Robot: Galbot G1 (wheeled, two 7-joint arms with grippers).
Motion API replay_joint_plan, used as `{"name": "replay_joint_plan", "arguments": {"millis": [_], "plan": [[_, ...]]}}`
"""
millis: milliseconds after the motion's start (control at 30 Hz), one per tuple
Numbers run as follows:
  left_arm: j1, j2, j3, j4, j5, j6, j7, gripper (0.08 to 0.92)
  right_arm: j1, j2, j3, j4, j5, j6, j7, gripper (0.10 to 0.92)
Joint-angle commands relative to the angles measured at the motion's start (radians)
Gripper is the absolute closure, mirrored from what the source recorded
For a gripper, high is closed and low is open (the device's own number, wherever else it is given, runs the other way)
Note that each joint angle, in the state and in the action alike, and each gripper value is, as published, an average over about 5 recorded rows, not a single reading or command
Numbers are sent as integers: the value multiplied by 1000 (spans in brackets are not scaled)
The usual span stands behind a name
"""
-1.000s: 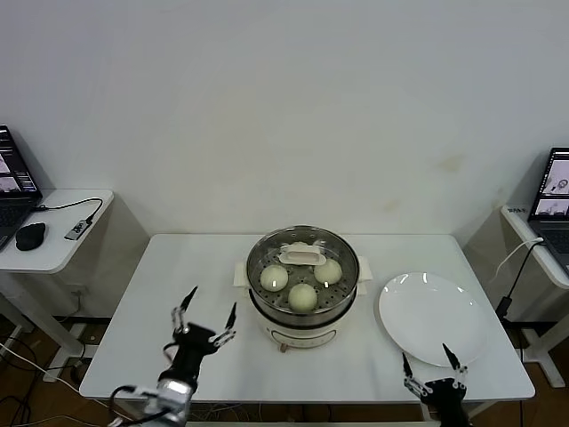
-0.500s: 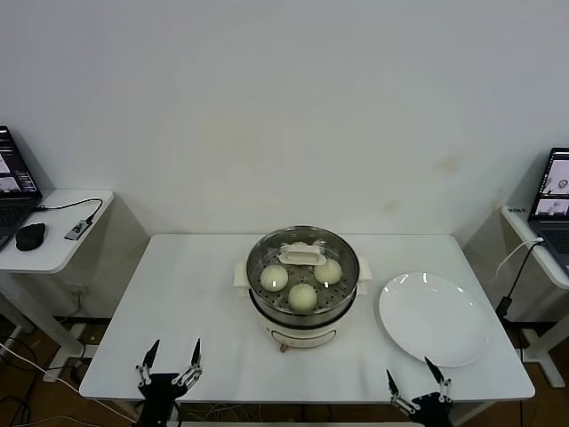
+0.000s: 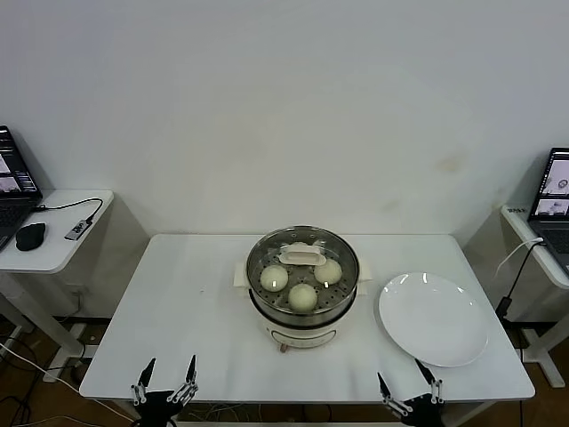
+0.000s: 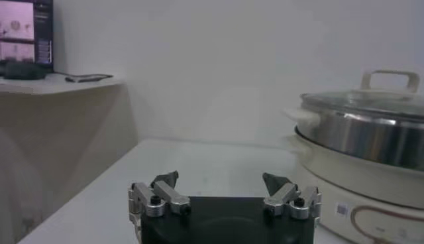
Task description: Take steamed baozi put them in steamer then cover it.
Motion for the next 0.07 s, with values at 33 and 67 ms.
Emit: {"name": "replay_joint_plan", "arguments": {"millis": [33,67], "plan": [[22,-5,-4,11,-3,-11,6,177,-12,-12,-16,38,24,-27,-6,203],[22,-5,-4,12,-3,-10,6,177,-12,-12,-17,40,25,-28,-6,203]]}}
